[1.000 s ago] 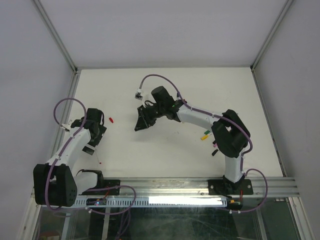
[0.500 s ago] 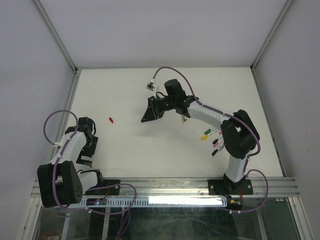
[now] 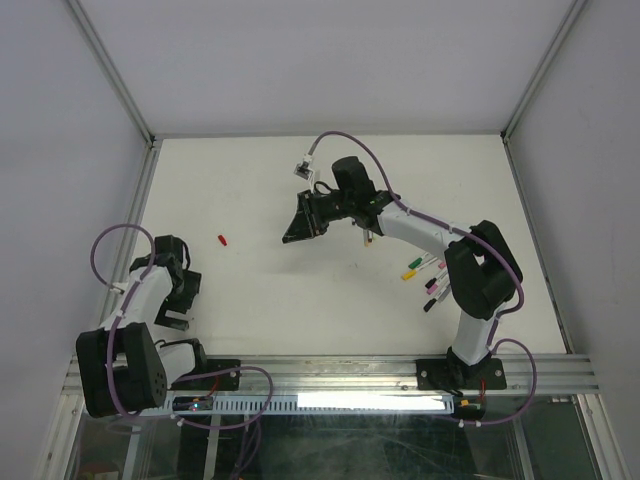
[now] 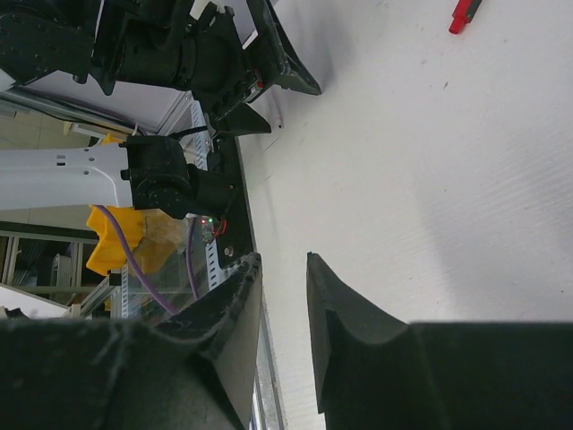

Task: Open the pen caps
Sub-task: Move the pen to the center of the board.

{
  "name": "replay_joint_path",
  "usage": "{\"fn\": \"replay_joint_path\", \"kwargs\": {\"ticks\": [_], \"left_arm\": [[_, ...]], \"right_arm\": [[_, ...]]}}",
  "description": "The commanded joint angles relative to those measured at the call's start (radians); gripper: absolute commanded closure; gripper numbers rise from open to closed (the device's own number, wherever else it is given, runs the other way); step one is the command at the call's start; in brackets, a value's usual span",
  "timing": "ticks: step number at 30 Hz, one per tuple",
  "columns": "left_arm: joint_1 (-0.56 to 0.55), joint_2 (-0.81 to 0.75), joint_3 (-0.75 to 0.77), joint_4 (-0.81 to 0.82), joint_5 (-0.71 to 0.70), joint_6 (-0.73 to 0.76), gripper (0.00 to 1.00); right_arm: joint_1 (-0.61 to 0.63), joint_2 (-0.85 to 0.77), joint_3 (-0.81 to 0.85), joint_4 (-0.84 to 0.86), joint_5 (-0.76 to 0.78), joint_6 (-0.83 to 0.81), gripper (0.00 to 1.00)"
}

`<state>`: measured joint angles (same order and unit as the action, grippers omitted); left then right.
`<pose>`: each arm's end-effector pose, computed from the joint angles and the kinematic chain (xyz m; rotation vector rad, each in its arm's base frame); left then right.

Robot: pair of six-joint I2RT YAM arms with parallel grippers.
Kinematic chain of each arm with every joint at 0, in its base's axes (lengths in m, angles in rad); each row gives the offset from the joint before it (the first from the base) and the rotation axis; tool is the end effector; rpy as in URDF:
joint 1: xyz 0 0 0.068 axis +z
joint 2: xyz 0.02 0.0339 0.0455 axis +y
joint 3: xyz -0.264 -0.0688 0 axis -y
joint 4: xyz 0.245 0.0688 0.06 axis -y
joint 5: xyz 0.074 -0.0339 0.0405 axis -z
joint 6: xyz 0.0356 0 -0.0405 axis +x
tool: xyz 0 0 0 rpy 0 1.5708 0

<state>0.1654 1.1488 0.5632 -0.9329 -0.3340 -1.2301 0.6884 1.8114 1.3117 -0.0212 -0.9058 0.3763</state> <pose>0.1508 0.0370 0.1614 -1.8749 2.2162 0.3831 0.2988 0.2821 0.2574 -0.9456 2.0577 1.5546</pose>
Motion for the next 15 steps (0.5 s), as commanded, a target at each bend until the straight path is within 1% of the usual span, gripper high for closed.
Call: {"fn": "replay_joint_path", "kwargs": {"ticks": [1,3,5,7,9,12,15], "left_arm": [[0.006,-0.087,0.091,0.038,0.016,0.133,0.03],[0.005,-0.151,0.134,0.048,0.013,0.188,0.03],[0.006,-0.174,0.158,0.097,0.084,0.281,0.03],[0.006,-0.166,0.185,0.102,0.121,0.315,0.02],[0.005,-0.167,0.195,0.094,0.099,0.316,0.01],[0.006,-0.190,0.190,0.075,0.025,0.316,0.01],[0.006,-0.189,0.178,0.063,0.003,0.291,0.01]], "right_arm": [[-0.006,-0.059,-0.001,0.066,-0.048,0.006,0.71],[-0.005,-0.051,-0.003,0.074,-0.059,0.009,0.71],[-0.006,-0.043,-0.003,0.075,-0.066,0.007,0.71],[-0.004,-0.040,-0.003,0.071,-0.074,-0.015,0.71],[-0.005,-0.033,0.003,0.059,-0.101,-0.046,0.72],[-0.004,-0.023,0.007,0.050,-0.138,-0.085,0.71],[0.000,-0.016,0.023,0.007,-0.169,-0.159,0.71]]}}
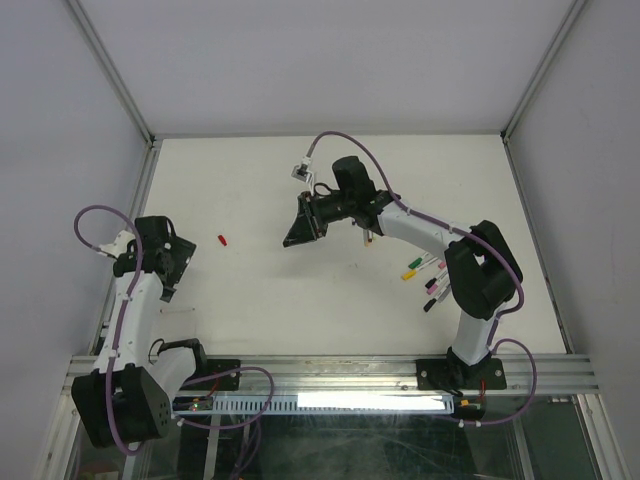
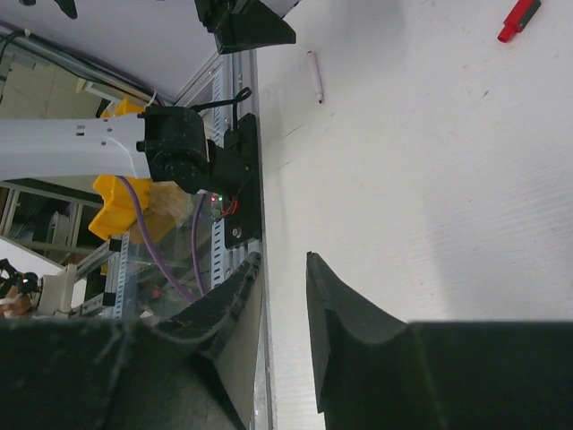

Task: Open the pen caps
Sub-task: Move the pen to the center of the board.

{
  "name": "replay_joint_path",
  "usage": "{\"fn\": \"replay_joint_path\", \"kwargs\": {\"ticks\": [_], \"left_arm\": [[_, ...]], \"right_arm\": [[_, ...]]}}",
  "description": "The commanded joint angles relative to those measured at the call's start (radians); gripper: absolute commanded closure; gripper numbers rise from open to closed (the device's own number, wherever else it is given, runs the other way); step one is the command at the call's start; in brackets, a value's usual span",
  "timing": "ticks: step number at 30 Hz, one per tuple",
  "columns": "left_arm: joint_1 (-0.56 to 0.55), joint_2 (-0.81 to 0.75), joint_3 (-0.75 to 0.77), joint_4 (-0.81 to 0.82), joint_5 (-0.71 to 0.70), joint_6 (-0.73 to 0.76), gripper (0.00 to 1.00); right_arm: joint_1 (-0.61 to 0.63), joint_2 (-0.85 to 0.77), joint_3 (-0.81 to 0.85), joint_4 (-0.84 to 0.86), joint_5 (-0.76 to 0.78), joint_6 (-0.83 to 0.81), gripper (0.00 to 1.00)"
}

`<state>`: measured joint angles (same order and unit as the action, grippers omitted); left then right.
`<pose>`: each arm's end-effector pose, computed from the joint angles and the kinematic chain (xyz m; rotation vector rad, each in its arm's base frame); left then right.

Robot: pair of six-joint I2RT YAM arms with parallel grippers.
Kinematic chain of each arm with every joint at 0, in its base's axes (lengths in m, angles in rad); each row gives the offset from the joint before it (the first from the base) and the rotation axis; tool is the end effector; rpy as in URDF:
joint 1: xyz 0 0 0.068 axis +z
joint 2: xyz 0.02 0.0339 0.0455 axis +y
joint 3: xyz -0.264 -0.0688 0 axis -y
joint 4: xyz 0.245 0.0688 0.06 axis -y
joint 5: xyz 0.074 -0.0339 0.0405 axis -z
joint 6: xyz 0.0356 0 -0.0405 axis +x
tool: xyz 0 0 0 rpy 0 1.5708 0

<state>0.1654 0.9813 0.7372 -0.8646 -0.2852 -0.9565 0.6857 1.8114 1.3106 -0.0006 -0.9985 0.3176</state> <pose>0.1697 0.0385 0.2351 -1.4613 2.1603 0.1091 0.2972 0.2818 0.2601 -1.0602 1.9573 1.6161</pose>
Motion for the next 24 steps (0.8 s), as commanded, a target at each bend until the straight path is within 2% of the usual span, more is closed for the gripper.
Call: {"fn": "replay_joint_path", "kwargs": {"ticks": [1,6,16,24], "left_arm": [[0.005,-0.012,-0.001,-0.014,-0.050,-0.001,0.01],[0.005,0.032,-0.036,-0.020,-0.064,-0.084,0.01],[0.007,0.097,-0.108,0.131,-0.091,-0.157,0.01],[0.008,0.198,-0.146,0.229,-0.097,-0.195,0.01]], "right_arm": [[0.003,-0.016,0.031,-0.034,-0.084,-0.131,0.71],[0.006,-0.022,0.091,-0.248,-0.072,-0.384,0.69],[0.006,-0.076,0.127,-0.634,0.053,-0.800,0.68],[-0.025,-0.100,0.102,-0.691,0.107,-0.920,0.67]]}}
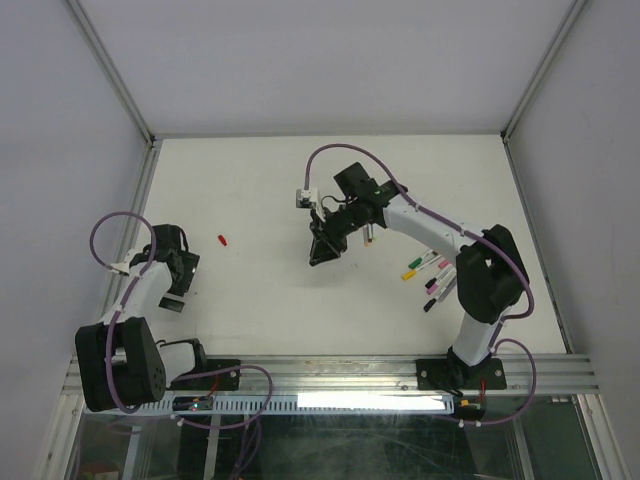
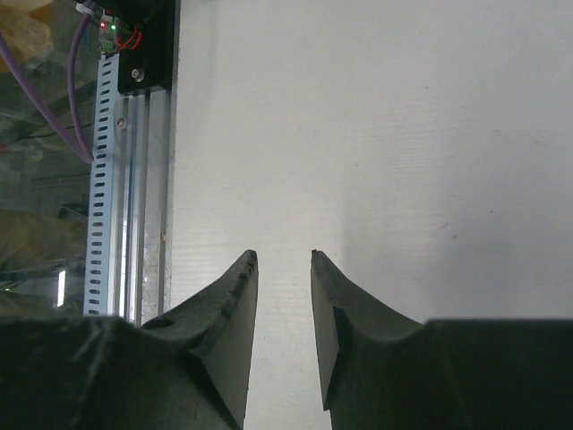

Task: Open the pen caps
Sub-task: Move the pen to the center of the board.

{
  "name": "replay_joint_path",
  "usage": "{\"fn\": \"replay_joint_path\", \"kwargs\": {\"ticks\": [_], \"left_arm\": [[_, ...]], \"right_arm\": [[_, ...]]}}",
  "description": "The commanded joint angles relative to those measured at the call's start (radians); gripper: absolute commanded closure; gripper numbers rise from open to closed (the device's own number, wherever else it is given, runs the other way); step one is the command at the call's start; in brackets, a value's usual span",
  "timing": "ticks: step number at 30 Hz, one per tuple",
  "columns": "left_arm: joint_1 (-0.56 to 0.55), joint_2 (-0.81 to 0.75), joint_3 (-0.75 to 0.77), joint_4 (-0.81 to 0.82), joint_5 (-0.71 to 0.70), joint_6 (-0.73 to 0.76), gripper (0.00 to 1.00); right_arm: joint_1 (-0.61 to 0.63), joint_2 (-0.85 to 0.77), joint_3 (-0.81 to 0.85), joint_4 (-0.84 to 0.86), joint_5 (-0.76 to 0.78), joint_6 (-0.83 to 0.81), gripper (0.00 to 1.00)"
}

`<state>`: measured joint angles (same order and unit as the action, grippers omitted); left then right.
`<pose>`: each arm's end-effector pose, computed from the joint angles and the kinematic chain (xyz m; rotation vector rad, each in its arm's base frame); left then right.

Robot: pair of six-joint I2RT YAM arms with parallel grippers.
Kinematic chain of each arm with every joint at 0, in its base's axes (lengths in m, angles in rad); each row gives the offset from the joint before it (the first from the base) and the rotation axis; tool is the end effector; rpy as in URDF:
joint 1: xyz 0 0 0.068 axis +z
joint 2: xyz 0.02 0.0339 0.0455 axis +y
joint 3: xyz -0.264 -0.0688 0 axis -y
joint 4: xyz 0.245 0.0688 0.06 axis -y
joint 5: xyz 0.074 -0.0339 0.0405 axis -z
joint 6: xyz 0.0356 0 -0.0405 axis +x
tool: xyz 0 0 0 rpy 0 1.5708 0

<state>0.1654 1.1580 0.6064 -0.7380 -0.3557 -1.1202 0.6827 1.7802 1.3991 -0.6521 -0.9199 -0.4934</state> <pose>0.1794 0.0425 0.1749 -1.6857 2.1355 0.2573 0.2720 0.2576 0.2542 -1.6169 1.8299 1.2562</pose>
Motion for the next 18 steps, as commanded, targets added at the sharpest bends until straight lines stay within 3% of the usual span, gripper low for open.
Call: {"fn": "replay_joint_path", "kwargs": {"ticks": [1,8,18], "left_arm": [[0.007,0.028,-0.023,0.118,-0.028,-0.029,0.01],[0.007,0.088,0.025,0.165,-0.048,0.018,0.02],[0.013,0.034,0.071,0.211,-0.079,0.175,0.01]], "right_arm": [[-0.027,-0.068,0.014,-0.041,0.025,-0.111,0.67],[-0.050,-0.079,-0.014,-0.032,-0.025,-0.117,0.67],[-0.081,-0.110,-0.037,-0.019,-0.187,-0.068,0.67]]}}
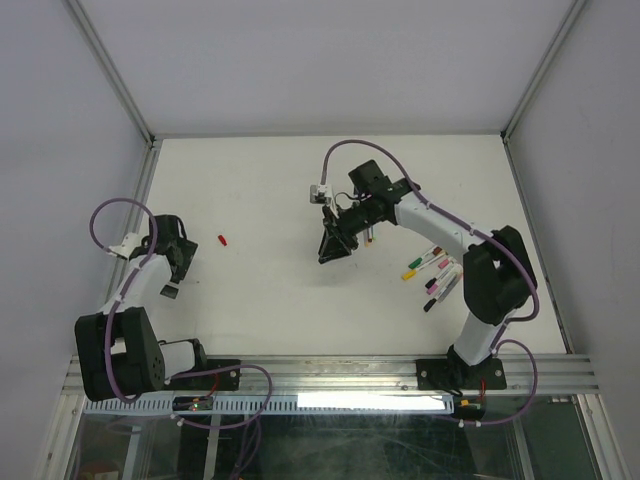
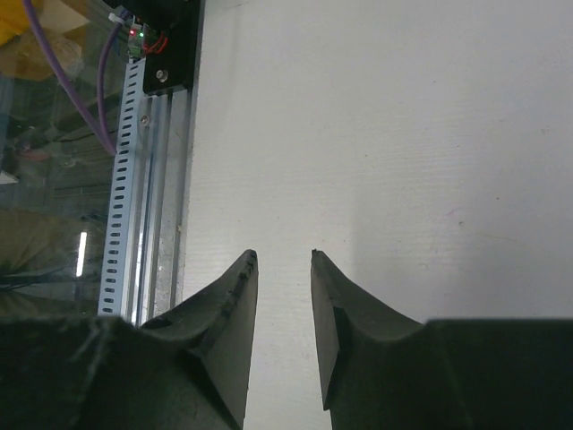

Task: Open the pen caps
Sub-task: Move the pen to the center of the board.

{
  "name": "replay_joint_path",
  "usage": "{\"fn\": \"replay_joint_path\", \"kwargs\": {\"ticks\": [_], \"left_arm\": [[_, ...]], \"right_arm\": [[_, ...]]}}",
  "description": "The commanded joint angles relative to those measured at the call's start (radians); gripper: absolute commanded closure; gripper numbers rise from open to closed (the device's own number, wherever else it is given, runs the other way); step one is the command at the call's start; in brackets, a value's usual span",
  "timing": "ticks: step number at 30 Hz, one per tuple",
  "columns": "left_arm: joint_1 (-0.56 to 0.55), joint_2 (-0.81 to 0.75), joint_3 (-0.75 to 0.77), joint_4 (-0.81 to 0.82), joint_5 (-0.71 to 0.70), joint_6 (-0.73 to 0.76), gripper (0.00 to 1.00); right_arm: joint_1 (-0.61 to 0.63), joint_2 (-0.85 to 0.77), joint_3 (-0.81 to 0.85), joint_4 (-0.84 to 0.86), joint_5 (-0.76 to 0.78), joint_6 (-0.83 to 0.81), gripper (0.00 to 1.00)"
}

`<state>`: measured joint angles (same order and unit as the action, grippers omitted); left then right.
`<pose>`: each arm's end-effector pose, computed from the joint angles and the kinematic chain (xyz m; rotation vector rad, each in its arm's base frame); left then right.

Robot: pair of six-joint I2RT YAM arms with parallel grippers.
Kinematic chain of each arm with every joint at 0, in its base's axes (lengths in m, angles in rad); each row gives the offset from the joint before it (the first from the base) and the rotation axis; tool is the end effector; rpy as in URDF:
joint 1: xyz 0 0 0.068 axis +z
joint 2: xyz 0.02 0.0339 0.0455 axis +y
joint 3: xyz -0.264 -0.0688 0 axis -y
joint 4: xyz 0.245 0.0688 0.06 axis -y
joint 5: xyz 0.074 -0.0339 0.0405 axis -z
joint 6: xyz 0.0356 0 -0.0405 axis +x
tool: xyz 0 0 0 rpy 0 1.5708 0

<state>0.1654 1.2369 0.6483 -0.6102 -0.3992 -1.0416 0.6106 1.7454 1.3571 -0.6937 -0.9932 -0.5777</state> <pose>0.2042 0.0481 0.1773 -1.5732 2.1062 0.2715 0.2772 0.2304 0.2538 -1.5976 1.7907 1.2983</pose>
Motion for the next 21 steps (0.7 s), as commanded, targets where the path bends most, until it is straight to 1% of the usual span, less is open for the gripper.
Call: {"fn": "replay_joint_path", "kwargs": {"ticks": [1,4,6,9,13,17,21], "left_arm": [[0.015,-0.045,0.029,0.095,-0.030,0.116,0.01],[0.026,-0.018,0.052,0.109,-0.021,0.147,0.01],[0.036,0.019,0.088,0.073,-0.020,0.142,0.01],[0.037,0.069,0.123,0.026,-0.035,0.099,0.05],[0.040,0.159,0.146,0.039,-0.033,0.112,0.09],[0.044,0.261,0.201,0.035,0.010,0.122,0.15],[0.043,0.300,0.247,0.041,0.005,0.148,0.16]], "right_arm": [[-0.009,-0.077,0.005,0.023,-0.122,0.022,0.67],[-0.009,-0.089,0.004,0.024,-0.137,0.039,0.67],[-0.008,-0.101,-0.004,0.038,-0.150,0.057,0.67],[-0.009,-0.113,-0.018,0.065,-0.165,0.086,0.67],[-0.009,-0.120,-0.022,0.082,-0.181,0.107,0.67],[-0.009,-0.127,-0.038,0.111,-0.188,0.133,0.67],[-0.008,-0.124,-0.039,0.116,-0.178,0.137,0.67]]}}
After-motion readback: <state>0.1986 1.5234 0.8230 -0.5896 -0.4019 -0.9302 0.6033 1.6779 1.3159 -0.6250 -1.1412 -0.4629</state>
